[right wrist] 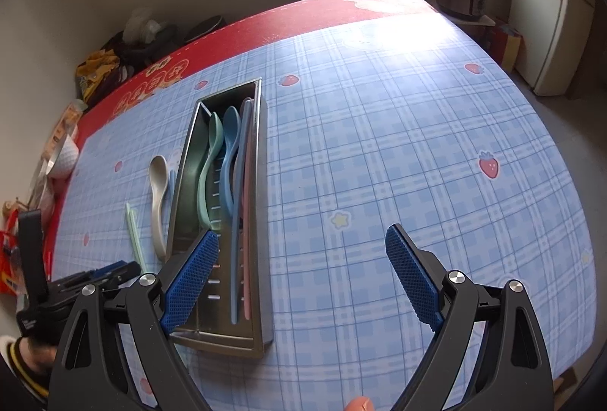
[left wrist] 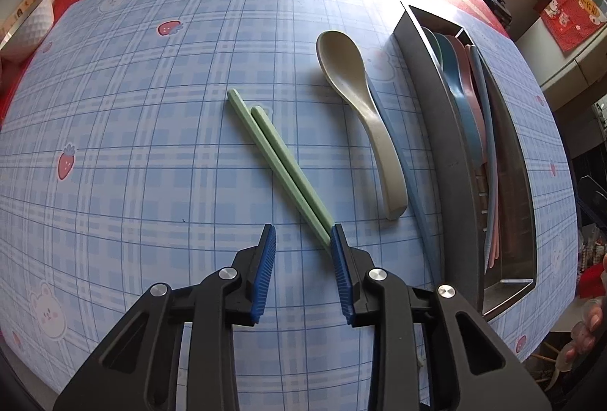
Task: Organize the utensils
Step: 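Move the open left tool over the green chopsticks, then grasp one green chopstick with the left tool and lift it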
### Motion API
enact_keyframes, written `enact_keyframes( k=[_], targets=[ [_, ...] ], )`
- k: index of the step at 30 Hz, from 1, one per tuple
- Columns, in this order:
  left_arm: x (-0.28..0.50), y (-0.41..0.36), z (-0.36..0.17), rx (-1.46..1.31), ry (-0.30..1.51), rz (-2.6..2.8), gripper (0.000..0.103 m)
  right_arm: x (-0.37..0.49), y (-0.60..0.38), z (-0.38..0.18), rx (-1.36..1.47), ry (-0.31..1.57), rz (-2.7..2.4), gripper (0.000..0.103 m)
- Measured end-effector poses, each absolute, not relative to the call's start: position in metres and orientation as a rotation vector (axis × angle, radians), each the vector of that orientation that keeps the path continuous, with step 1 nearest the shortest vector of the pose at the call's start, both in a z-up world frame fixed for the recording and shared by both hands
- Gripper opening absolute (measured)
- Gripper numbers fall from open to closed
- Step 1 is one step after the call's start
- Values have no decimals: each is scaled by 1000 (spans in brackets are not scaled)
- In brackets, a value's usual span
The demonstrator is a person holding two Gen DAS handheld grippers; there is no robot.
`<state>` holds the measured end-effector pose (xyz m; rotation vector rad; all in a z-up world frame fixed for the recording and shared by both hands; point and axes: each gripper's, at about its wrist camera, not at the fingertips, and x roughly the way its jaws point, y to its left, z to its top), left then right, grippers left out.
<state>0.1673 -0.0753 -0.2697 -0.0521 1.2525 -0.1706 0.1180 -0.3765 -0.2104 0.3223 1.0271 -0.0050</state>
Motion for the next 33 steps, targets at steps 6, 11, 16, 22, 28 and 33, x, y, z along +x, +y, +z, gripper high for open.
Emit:
enact_keyframes(
  k=[6, 11, 16, 22, 28, 33],
  targets=[
    [169, -82, -270, -11, 1251, -147, 27, 117, -378, -211, 327, 1028, -4, 87],
    [170, -86, -269, 23, 1253, -131, 27, 118, -378, -211, 322, 1029, 0, 87],
    [175, -91, -270, 57, 1247, -113, 30, 117, -378, -211, 321, 1030, 0, 87],
    [188, -91, -274, 76, 1267, -75, 31, 116, -378, -211, 320, 1030, -2, 87],
    [187, -78, -272, 82, 1285, -69, 16, 115, -377, -211, 327, 1029, -2, 87],
    [187, -58, -271, 67, 1286, -28, 16, 116, -371, -210, 326, 1026, 7, 87]
  ],
)
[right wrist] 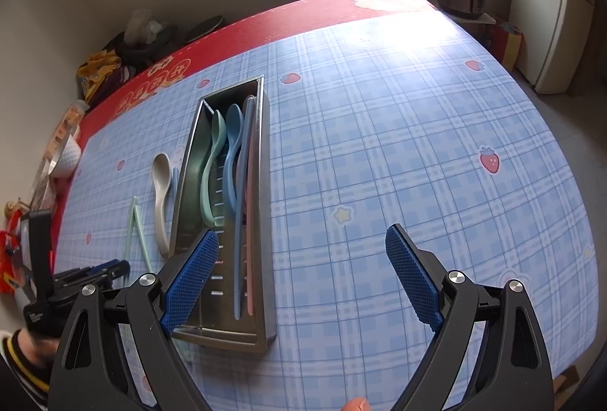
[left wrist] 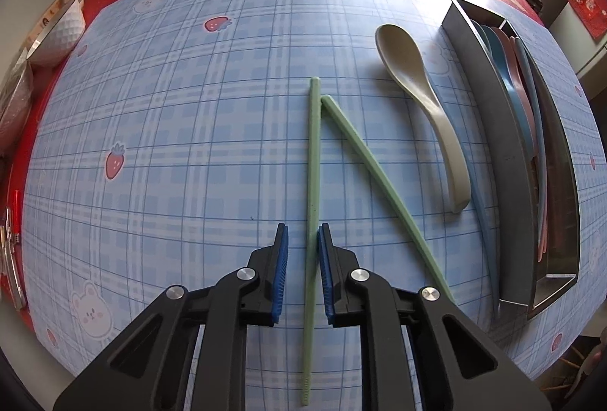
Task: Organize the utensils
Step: 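Grasp one green chopstick with the left tool and lift it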
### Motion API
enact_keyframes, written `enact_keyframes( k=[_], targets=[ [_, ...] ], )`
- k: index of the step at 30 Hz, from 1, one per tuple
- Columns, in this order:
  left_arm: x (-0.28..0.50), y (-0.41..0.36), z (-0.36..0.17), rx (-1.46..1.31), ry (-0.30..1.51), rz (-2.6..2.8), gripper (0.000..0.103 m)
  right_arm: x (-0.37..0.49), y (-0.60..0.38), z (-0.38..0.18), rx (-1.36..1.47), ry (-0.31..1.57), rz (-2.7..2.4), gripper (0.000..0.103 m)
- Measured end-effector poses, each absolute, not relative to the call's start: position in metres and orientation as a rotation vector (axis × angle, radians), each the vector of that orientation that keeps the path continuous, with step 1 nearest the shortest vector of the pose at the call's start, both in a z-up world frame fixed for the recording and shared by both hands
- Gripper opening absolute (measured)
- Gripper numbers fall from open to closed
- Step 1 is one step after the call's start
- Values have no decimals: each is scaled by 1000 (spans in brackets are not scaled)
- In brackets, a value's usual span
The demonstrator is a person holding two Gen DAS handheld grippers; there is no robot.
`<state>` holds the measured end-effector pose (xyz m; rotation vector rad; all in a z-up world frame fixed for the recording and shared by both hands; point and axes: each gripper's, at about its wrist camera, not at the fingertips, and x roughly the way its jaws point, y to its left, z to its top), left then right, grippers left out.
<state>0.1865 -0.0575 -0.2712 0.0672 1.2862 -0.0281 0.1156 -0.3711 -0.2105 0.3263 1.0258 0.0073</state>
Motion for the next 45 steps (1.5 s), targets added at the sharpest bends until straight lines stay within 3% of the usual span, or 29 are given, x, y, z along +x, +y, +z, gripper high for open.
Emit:
enact_keyframes(
  k=[35, 36, 37, 45],
  targets=[
    [162, -56, -269, 118, 1163, -176, 14, 123, -329, -216, 297, 1078, 2, 87],
    [162, -54, -269, 116, 1162, -183, 14, 124, -326, -215, 290, 1081, 3, 87],
    [163, -52, -269, 109, 1160, -196, 6, 124, -323, -214, 281, 1083, -5, 87],
    [163, -20, -258, -15, 1134, -241, 5, 125, -295, -208, 213, 1084, -7, 86]
  ],
)
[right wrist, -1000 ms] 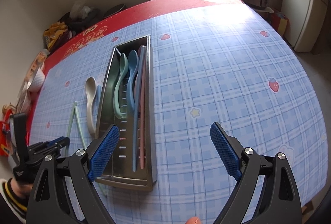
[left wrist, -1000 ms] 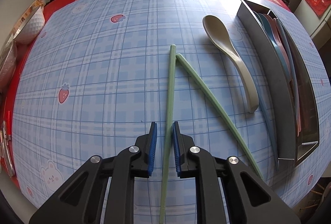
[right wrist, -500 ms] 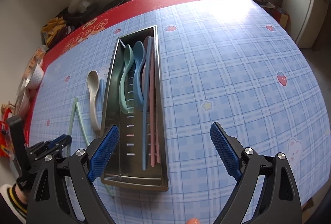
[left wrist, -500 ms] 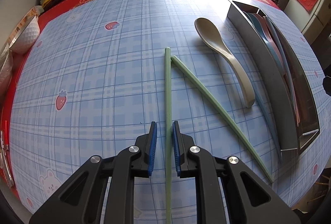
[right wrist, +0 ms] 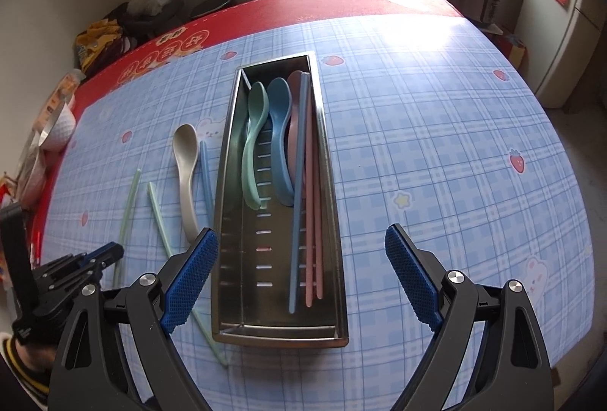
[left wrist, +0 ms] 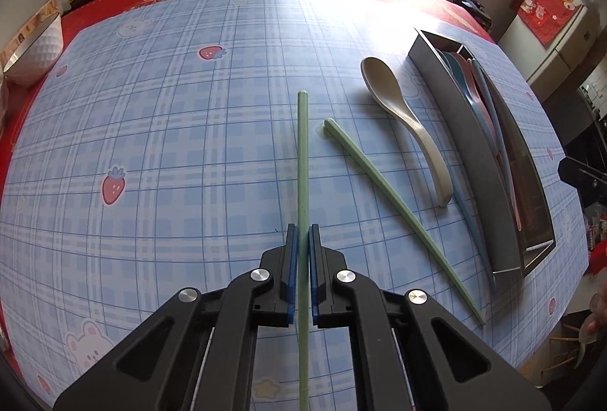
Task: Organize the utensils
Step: 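Grasp one green chopstick with the left tool and lift it, then grasp the beige spoon with the right tool while the left tool holds the green chopstick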
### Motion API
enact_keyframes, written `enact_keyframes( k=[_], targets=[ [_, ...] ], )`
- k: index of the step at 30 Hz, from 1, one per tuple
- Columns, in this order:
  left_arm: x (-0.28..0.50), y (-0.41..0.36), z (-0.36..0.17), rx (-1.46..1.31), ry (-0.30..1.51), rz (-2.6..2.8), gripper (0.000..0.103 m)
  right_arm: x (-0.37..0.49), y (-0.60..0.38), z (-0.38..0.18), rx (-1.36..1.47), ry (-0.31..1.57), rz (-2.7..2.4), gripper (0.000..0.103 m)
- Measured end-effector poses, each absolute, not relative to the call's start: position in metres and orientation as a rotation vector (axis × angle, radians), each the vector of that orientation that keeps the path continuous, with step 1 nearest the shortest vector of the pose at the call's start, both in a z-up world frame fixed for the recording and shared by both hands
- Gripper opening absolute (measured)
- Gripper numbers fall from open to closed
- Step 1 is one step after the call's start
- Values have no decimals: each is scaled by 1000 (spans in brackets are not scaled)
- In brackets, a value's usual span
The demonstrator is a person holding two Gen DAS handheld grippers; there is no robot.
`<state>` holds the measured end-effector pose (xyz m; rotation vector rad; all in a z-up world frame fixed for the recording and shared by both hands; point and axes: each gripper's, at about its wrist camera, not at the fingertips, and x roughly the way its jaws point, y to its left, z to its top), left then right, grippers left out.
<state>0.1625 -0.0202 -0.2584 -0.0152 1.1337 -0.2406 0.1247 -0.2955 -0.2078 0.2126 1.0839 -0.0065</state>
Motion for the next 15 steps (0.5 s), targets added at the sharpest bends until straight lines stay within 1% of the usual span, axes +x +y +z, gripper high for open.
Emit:
enact_keyframes(
  k=[7, 10, 12, 13, 14, 15],
  targets=[
    [159, 9, -242, -98, 1089, -261, 5, 133, -264, -198, 164, 1054, 44, 86],
    [158, 23, -238, -124, 1076, -262, 5, 141, -248, -197, 134, 1049, 75, 72],
    [158, 33, -236, -133, 1066, -262, 5, 146, -236, -199, 123, 1050, 100, 66],
    [158, 38, -236, -137, 1061, -262, 5, 149, -229, -200, 114, 1054, 114, 57],
    [158, 42, -235, -140, 1059, -262, 5, 153, -223, -202, 101, 1061, 129, 51],
    [158, 47, -235, -142, 1057, -261, 5, 156, -216, -205, 89, 1066, 142, 48]
  ],
)
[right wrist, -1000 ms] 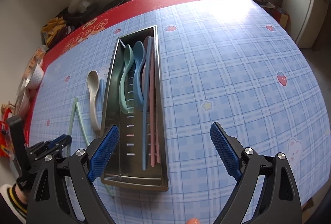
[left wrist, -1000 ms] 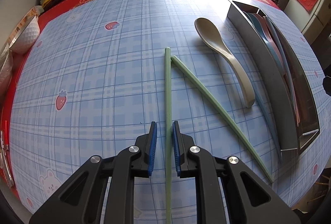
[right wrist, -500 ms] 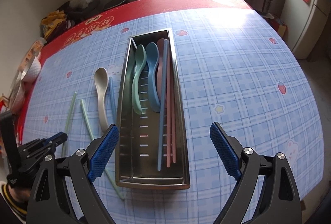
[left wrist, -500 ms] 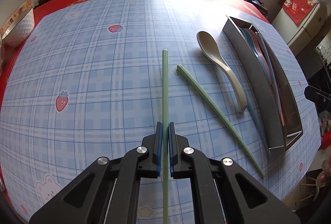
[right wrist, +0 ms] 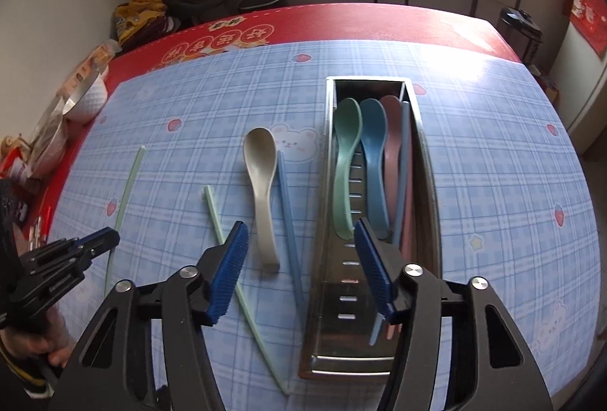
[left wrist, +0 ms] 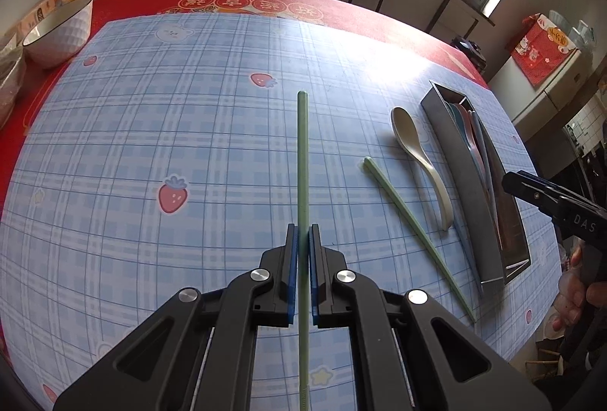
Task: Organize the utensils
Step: 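Grasp the beige spoon with the right tool while the left tool holds the green chopstick, then lower the beige spoon into the steel holder and open the right tool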
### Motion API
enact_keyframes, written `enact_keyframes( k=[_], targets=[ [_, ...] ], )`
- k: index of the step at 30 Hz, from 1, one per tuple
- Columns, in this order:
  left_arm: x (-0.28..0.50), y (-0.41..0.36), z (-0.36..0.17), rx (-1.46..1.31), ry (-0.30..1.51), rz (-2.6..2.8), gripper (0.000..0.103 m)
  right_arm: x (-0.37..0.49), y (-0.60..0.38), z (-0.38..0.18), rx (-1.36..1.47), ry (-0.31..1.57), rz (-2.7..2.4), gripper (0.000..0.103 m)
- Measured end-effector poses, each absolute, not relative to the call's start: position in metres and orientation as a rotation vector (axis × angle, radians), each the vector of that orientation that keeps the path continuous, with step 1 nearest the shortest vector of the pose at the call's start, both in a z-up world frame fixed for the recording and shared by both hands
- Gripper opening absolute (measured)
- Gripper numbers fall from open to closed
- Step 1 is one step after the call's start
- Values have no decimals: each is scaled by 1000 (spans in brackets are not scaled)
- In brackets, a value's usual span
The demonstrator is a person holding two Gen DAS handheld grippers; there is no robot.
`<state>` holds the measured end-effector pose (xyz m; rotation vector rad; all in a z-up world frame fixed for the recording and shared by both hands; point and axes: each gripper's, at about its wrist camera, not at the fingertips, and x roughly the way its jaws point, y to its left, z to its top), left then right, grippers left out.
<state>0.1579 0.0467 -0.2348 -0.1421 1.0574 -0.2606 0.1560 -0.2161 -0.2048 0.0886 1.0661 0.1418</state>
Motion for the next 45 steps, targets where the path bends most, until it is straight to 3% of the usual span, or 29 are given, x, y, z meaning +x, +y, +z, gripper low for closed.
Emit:
enact_keyframes(
  k=[2, 5, 19, 32, 35, 45],
  targets=[
    [158, 55, -235, -143, 1055, -258, 5, 163, -203, -211, 69, 1079, 164, 38],
    [157, 69, -236, -150, 1055, -250, 5, 176, -188, -223, 54, 1103, 183, 33],
    [156, 111, -243, -185, 1070, -219, 5, 212, -168, -260, 43, 1172, 107, 32],
    [151, 120, -243, -177, 1072, -199, 5, 212, -171, -276, 107, 1195, 87, 20],
    [148, 123, -243, -179, 1073, -185, 5, 211, -170, -275, 99, 1189, 82, 13],
    [152, 112, -233, -220, 1038, -167, 5, 191, -187, -238, 213, 1092, 138, 13]
  ],
)
